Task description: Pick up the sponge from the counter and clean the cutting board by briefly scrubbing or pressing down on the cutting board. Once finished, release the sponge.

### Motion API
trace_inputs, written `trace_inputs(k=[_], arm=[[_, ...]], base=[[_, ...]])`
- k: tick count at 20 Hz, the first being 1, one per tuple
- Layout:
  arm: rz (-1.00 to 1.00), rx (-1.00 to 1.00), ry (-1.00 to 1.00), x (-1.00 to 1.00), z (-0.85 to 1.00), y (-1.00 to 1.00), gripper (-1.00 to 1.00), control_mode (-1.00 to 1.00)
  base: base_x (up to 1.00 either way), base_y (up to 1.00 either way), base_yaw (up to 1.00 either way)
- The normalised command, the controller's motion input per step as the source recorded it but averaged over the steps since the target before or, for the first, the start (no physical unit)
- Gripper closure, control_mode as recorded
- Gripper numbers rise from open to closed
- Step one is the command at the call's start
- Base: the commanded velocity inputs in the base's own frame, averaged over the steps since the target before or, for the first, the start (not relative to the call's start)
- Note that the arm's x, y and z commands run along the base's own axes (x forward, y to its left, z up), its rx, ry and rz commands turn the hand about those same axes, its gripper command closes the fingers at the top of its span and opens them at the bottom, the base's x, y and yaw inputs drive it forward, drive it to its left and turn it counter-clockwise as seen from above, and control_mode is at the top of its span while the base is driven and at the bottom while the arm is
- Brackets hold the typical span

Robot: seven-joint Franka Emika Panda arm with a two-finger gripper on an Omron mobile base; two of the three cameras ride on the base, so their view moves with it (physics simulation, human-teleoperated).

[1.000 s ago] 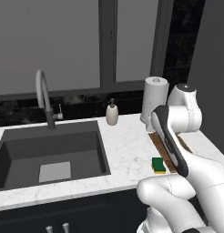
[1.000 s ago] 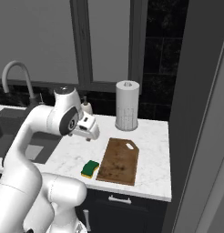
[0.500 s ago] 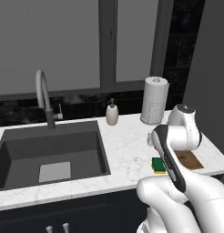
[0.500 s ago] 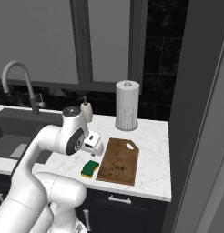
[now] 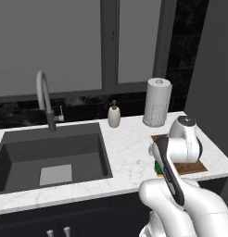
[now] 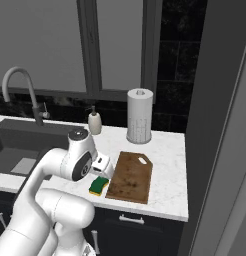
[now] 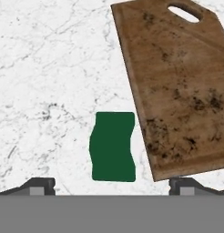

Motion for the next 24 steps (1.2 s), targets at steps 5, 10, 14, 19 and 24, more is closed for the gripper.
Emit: trace_inputs(k=[5,10,14,19,24], arm=[[0.00,0.00,0.00,0.00,-0.25,0.00,-1.00,-1.00],[0.00,0.00,0.00,0.00,-0.18,0.00,-1.00,-1.00],[0.00,0.00,0.00,0.00,-0.19,0.00,-1.00,-1.00],[0.00,0.00,0.00,0.00,-0.27,0.00,-1.00,-1.00],[0.00,0.00,0.00,0.00,-0.37,0.03,-1.00,-1.00]], base=[[0.00,0.00,0.00],[0.00,0.00,0.00],[0.00,0.00,0.00],[0.00,0.00,0.00],[0.00,0.00,0.00]])
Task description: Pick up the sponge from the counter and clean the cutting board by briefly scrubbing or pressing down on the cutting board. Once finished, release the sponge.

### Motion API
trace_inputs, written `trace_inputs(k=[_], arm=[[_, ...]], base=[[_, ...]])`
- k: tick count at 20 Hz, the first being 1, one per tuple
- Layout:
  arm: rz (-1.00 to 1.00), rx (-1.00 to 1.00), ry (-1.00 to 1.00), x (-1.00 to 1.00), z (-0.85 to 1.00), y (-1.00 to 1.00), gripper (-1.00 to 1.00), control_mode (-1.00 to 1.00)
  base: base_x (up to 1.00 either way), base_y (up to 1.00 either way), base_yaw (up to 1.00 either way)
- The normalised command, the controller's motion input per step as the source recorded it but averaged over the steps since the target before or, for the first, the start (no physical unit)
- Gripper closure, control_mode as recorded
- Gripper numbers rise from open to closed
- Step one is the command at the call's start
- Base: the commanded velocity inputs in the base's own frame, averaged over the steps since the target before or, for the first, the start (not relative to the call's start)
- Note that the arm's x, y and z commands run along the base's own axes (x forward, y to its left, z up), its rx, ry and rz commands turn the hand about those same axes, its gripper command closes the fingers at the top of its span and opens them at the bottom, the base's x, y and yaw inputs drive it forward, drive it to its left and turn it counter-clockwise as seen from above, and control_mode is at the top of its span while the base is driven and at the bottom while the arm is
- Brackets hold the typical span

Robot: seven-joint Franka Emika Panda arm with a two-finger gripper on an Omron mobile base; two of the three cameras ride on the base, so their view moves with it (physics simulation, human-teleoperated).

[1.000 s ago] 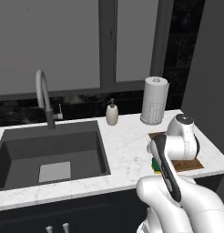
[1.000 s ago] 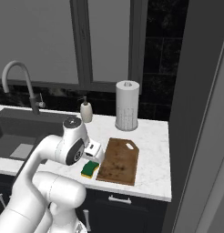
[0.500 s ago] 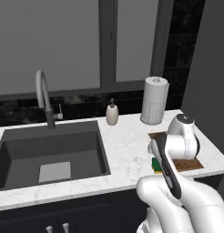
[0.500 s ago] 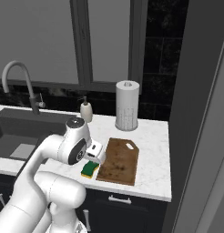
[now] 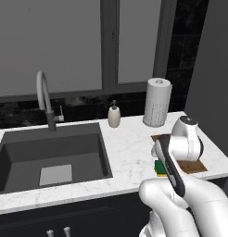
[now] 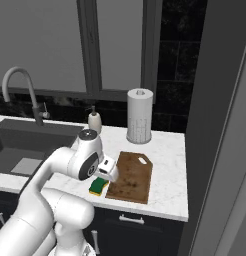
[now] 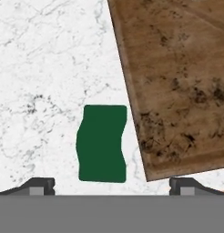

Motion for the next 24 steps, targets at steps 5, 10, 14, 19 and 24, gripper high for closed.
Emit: trace_inputs(k=[5,10,14,19,24], arm=[[0.01,0.00,0.03,0.03,-0.47,0.15,-1.00,-1.00],[0.03,0.00,0.01,0.07,-0.53,0.29,-1.00,-1.00],[0.01,-0.01,0.00,0.04,-0.46,0.27,-1.00,-1.00],[0.00,0.00,0.03,0.22,-0.47,0.01,-1.00,-1.00],[0.00,0.00,0.00,0.03,-0.54,0.00,-1.00,-1.00]], base=[[0.00,0.00,0.00],[0.00,0.00,0.00],[0.00,0.00,0.00],[0.00,0.00,0.00],[0.00,0.00,0.00]])
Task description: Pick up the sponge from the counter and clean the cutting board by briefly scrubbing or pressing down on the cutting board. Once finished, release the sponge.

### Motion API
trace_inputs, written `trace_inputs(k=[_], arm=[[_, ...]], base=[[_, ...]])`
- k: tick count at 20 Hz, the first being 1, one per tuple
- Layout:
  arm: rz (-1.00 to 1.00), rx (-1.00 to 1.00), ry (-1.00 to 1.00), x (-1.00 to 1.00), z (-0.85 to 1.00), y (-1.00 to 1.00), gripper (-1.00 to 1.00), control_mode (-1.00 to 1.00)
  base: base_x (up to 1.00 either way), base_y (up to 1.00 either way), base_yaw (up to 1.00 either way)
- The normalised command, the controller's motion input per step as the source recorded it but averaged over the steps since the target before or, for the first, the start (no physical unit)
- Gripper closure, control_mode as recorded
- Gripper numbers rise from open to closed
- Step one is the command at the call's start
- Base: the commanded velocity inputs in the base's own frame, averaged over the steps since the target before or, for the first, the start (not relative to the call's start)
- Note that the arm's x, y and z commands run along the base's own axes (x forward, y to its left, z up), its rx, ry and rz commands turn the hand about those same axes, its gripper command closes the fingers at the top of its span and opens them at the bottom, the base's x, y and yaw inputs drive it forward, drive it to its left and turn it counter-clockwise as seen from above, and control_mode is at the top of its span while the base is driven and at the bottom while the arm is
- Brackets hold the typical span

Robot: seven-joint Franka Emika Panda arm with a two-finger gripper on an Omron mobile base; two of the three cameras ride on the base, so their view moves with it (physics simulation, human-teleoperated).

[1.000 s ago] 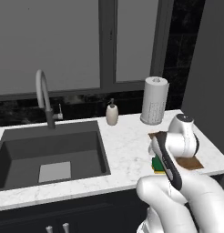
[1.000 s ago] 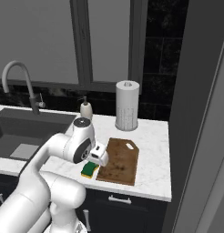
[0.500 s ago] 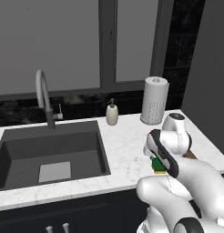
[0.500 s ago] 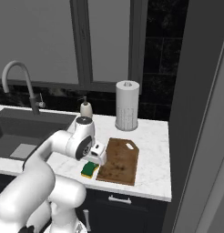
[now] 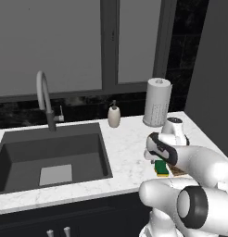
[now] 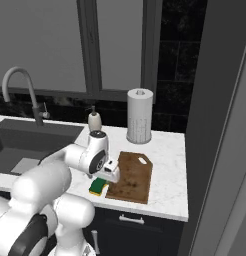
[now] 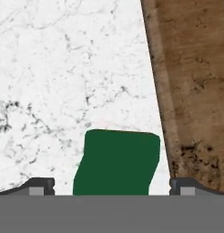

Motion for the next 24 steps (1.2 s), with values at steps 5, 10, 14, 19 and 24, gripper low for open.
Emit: trace_inputs(k=[5,10,14,19,24], arm=[[0.00,0.00,0.00,0.00,-0.60,0.01,-1.00,-1.00],[0.01,-0.02,0.00,0.00,-0.61,0.37,-1.00,-1.00],[0.05,-0.06,0.00,0.00,-0.44,0.64,1.00,-1.00],[0.05,0.01,0.00,-0.17,-0.39,0.05,1.00,-1.00],[0.10,0.06,0.00,-0.39,-0.54,-0.09,1.00,-1.00]], base=[[0.00,0.00,0.00],[0.00,0.00,0.00],[0.00,0.00,0.00],[0.00,0.00,0.00],[0.00,0.00,0.00]])
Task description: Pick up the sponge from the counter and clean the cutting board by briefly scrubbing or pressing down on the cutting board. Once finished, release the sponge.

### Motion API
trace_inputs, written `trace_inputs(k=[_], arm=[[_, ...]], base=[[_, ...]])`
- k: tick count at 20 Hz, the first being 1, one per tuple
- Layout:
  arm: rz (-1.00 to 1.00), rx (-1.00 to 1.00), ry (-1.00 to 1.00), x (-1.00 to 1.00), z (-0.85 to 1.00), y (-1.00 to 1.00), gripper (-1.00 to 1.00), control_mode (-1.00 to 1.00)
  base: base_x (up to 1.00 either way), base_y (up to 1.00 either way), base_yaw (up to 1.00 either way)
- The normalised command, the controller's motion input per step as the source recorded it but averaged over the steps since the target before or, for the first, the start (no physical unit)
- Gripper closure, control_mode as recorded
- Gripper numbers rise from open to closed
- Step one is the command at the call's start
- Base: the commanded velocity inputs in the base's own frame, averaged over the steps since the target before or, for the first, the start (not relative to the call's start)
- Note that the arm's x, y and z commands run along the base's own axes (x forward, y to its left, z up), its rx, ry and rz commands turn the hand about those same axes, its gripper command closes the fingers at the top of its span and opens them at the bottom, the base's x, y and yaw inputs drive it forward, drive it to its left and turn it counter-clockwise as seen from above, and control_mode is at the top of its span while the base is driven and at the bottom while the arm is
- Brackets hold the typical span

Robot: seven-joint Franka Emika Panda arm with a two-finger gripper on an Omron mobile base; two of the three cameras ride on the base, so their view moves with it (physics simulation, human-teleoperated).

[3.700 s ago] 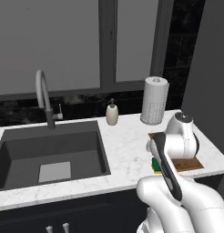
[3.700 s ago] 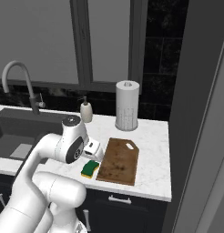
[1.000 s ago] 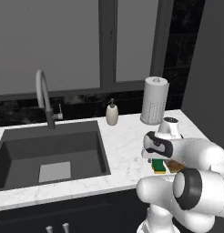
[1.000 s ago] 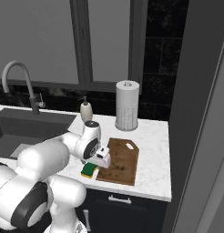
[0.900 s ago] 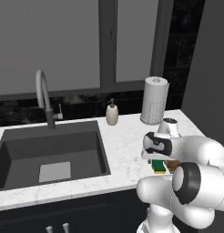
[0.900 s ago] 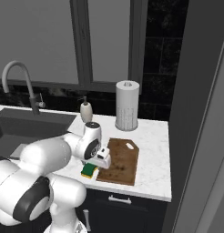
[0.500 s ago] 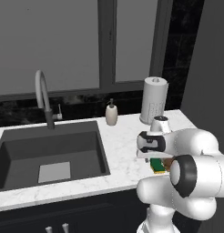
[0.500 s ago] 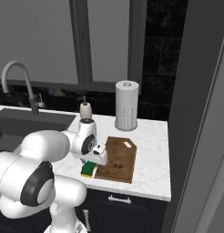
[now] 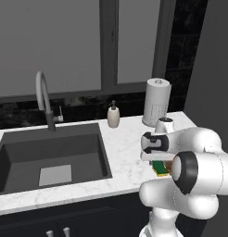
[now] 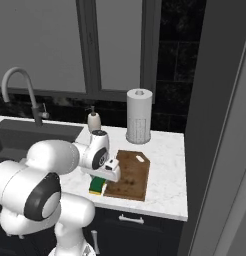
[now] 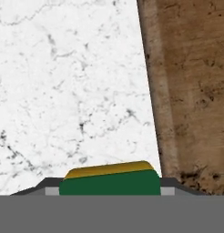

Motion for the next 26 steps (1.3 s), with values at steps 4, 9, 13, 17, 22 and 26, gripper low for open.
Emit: trace_inputs(k=[4,9,13,17,22,26], arm=[[0.07,0.11,-0.02,-0.33,-0.17,-0.29,1.00,-1.00],[0.15,0.02,-0.05,-0.04,0.32,-0.08,1.00,-1.00],[0.16,0.00,-0.08,-0.05,0.78,0.00,1.00,-1.00],[0.05,0.00,-0.01,-0.03,0.22,-0.14,1.00,-1.00],[0.00,0.01,0.00,0.00,-0.40,-0.31,1.00,-1.00],[0.00,0.02,0.00,0.00,-0.51,-0.28,1.00,-1.00]], base=[[0.00,0.00,0.00],[0.00,0.00,0.00],[0.00,0.00,0.00],[0.00,0.00,0.00],[0.00,0.00,0.00],[0.00,0.00,0.00]])
